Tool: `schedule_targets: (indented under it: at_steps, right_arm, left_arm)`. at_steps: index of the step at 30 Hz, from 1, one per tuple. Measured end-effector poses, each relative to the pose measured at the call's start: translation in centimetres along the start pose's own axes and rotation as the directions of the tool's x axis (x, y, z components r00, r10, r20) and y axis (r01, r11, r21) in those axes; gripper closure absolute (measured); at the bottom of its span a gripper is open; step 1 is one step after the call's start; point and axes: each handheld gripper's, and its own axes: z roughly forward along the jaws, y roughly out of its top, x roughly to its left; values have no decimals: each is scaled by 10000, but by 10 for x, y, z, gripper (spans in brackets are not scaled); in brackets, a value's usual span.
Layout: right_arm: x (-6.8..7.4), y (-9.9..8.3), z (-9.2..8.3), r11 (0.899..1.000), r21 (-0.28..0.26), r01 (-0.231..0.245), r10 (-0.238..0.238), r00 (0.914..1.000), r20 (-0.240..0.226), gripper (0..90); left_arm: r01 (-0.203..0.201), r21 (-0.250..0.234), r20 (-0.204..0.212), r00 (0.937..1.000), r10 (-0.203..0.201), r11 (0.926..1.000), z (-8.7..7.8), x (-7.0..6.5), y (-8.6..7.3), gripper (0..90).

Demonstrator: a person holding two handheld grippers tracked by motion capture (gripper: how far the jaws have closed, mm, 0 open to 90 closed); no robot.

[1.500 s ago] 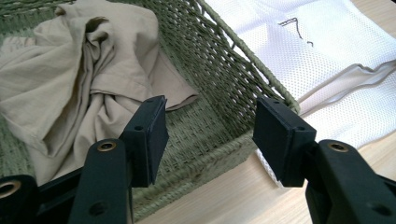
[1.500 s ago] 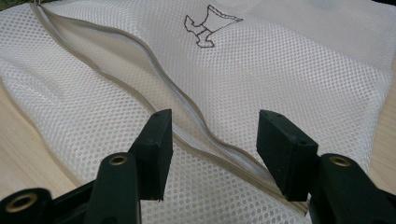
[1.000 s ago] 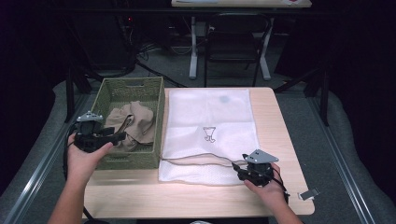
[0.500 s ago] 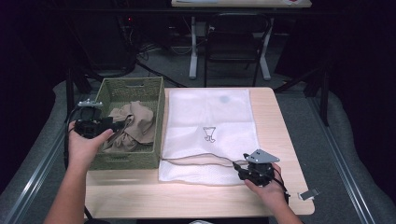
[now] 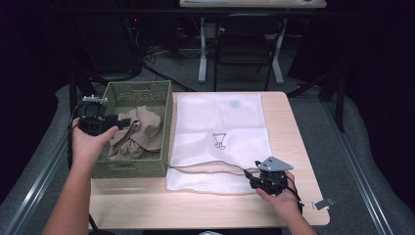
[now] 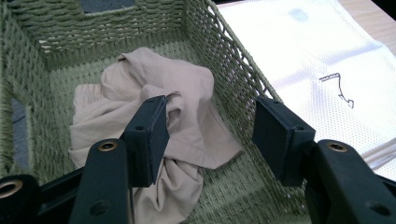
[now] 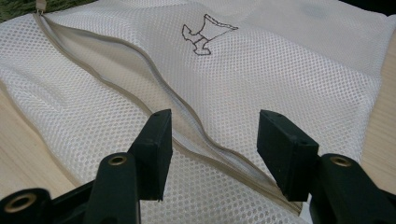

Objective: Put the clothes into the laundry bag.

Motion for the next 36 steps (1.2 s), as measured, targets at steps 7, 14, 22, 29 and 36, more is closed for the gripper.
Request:
schedule_targets:
  at_steps: [7,14,22,29,36]
  right_arm:
    - [0,0,0,10000,-8,-46,46,10000,23,453]
    - [0,0,0,10000,-11,-57,57,10000,38,453]
    - [-1,0,0,10000,-13,-59,59,10000,44,453]
    - [-2,0,-1,9999,-25,-145,145,9999,43,453]
    - [-3,-1,-1,9998,-8,-198,198,9998,65,453]
  left_arm:
    - [116,211,-117,9999,-114,9997,4,4,6,447]
    - [201,347,-87,9998,-198,9992,7,10,14,447]
    - [355,549,-222,9992,-343,9979,16,15,21,446]
    - [570,828,-396,9978,-539,9949,29,19,27,425]
    - [872,1072,-377,9958,-836,9904,41,26,32,417]
